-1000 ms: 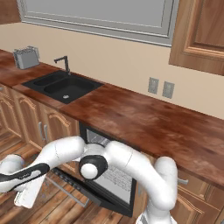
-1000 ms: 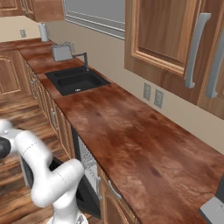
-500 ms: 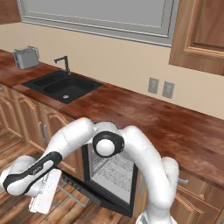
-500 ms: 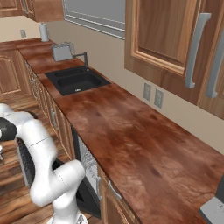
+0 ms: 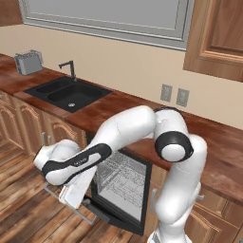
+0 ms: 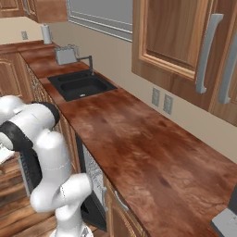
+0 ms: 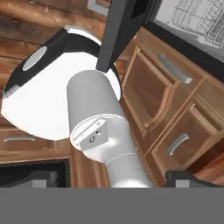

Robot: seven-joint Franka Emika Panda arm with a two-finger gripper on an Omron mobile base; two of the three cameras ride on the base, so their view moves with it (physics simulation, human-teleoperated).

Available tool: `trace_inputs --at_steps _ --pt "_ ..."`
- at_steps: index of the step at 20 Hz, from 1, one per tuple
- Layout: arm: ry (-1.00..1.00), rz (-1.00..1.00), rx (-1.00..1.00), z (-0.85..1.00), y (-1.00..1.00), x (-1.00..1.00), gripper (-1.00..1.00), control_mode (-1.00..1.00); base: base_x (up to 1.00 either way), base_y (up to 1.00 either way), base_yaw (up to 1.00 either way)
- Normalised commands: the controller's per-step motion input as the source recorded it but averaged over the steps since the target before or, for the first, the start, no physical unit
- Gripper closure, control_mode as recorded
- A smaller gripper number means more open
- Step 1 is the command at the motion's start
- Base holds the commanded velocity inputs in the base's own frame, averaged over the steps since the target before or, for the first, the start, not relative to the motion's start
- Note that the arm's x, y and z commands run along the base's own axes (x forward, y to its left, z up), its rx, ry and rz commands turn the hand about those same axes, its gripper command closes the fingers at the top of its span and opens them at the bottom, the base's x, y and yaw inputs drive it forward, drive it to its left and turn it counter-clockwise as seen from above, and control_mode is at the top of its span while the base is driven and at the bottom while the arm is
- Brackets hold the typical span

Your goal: Open the dishwasher door and pull out the top rack.

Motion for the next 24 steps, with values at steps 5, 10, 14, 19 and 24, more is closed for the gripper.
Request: trace_inputs --at_steps 5,10,14,19,24 --pt "0.27 0.11 0.06 -0.61 -0.68 0.52 -1.0 -1.0 0.0 0.0 0.0" --pt "0.53 0.3 0.01 -0.84 -0.41 1.0 -1.0 -1.0 0.0 0.0 0.0" --pt "0.58 0.29 0.0 -0.48 -0.3 1.0 -1.0 -1.0 0.0 0.0 0.0" --pt "0.52 0.26 -0.03 -0.64 -0.05 1.0 -1.0 -1.0 0.0 0.0 0.0" --pt "0.36 0.24 -0.19 -0.99 0.33 1.0 -1.0 -1.0 0.0 0.0 0.0"
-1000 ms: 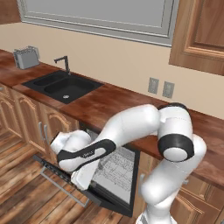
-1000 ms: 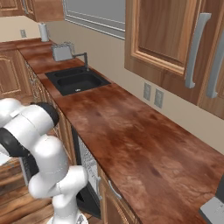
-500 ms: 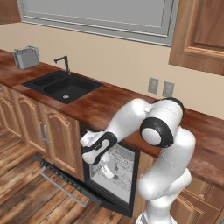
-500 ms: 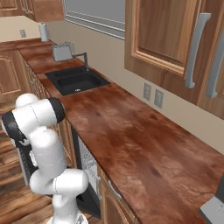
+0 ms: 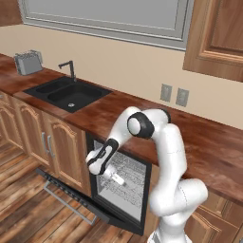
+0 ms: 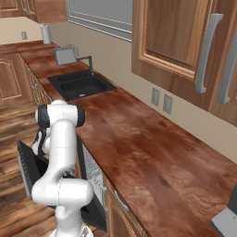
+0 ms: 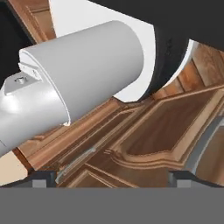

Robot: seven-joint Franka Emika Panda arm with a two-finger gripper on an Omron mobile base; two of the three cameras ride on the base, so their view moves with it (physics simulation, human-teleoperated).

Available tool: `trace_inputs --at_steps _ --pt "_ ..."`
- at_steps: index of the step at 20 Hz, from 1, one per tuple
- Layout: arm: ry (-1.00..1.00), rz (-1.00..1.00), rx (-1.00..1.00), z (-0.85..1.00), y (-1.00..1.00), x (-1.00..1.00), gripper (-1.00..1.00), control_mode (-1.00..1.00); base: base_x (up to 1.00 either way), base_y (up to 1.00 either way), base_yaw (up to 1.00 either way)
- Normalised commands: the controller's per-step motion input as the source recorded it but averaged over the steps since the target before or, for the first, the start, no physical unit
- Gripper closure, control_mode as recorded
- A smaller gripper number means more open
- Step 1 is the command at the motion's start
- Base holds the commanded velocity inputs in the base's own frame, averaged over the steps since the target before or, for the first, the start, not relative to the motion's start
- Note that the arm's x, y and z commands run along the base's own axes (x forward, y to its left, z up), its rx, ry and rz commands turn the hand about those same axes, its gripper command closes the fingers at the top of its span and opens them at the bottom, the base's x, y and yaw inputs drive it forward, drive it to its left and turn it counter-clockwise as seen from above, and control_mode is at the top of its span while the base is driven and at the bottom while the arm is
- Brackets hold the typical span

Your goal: Open the dishwasher door and pull out the top rack.

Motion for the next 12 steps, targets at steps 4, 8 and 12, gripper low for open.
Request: trace_inputs --at_steps 4,8,12 --pt "0.07 0.23 -0.12 -0.54 0.16 1.0 -1.0 -1.0 0.0 0.0 0.0" --pt "-0.02 0.08 -0.01 -0.17 -0.04 0.88 -1.0 -1.0 0.0 0.0 0.0" --pt "-0.1 0.05 0.0 -0.53 -0.31 0.61 -1.0 -1.0 0.0 0.0 0.0"
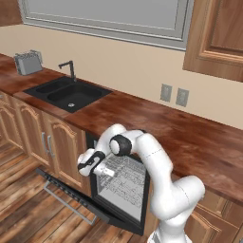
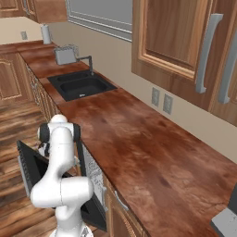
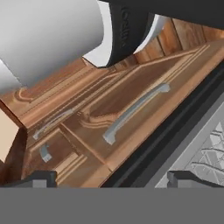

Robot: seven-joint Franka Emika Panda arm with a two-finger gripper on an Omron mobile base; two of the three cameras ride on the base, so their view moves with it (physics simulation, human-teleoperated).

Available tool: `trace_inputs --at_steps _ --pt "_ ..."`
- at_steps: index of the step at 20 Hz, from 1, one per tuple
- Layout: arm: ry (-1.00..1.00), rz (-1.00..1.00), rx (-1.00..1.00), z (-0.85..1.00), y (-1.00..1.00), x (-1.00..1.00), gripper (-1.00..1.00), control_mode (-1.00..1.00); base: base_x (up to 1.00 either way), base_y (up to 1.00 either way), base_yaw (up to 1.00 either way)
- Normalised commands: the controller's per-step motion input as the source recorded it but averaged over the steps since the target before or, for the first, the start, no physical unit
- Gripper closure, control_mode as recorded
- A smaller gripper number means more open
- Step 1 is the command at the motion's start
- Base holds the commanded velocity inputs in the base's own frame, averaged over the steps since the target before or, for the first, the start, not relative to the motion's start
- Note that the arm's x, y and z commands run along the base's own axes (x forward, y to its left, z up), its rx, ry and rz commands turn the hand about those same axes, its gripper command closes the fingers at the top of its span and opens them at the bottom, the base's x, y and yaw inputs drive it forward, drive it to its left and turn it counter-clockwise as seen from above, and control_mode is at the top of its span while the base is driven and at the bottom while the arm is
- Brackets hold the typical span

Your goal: Open the dishwasher door and pull out the top rack.

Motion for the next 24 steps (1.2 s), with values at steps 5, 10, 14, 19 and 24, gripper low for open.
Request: trace_inputs --at_steps 5,10,14,19,24 --pt "-0.23 0.1 0.0 -0.82 -0.31 0.19 -1.0 -1.0 0.0 0.0 0.0" --pt "-0.35 0.07 0.0 -0.68 -0.14 0.19 -1.0 -1.0 0.0 0.0 0.0" --pt "-0.29 0.0 0.0 0.06 0.0 0.25 -1.0 -1.0 0.0 0.0 0.0" --pt "-0.29 0.0 0.0 0.06 -0.01 0.28 -1.0 -1.0 0.0 0.0 0.0" --pt "-0.24 0.0 -0.04 0.09 -0.1 0.32 -1.0 -1.0 0.0 0.0 0.0"
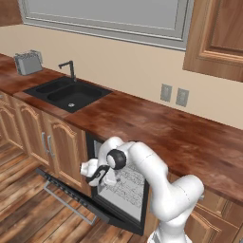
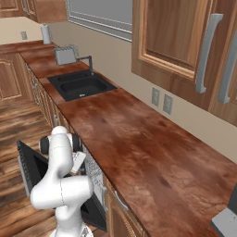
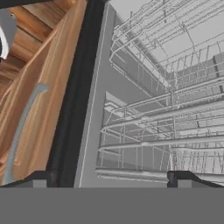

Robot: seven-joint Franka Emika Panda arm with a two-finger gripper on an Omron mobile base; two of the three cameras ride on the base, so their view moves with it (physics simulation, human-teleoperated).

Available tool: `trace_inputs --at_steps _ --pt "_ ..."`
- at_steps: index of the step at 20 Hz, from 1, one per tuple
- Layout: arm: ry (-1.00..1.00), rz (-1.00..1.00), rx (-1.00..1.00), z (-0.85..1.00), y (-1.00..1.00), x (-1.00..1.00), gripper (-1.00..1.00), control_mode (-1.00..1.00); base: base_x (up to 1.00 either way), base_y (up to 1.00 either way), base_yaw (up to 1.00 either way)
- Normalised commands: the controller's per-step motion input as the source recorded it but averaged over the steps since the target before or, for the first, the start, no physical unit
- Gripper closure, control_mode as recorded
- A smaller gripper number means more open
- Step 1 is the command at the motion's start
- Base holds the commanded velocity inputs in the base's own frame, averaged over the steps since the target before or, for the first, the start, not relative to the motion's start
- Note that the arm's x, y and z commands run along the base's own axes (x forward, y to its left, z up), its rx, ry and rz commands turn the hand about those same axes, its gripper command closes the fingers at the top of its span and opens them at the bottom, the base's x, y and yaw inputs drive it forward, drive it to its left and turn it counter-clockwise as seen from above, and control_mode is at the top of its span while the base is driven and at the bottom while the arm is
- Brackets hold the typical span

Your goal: Open the dishwasher door and pull out the top rack.

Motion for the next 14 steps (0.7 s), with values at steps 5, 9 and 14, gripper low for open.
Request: trace_inputs --at_steps 5,9,14 --pt "-0.22 0.0 -0.07 0.29 0.0 0.2 -1.0 -1.0 0.0 0.0 0.0" --pt "-0.19 0.0 -0.08 0.02 0.0 0.29 -1.0 -1.0 0.0 0.0 0.0" --pt "-0.09 0.0 -0.01 -0.17 -0.17 0.53 -1.0 -1.0 0.0 0.0 0.0"
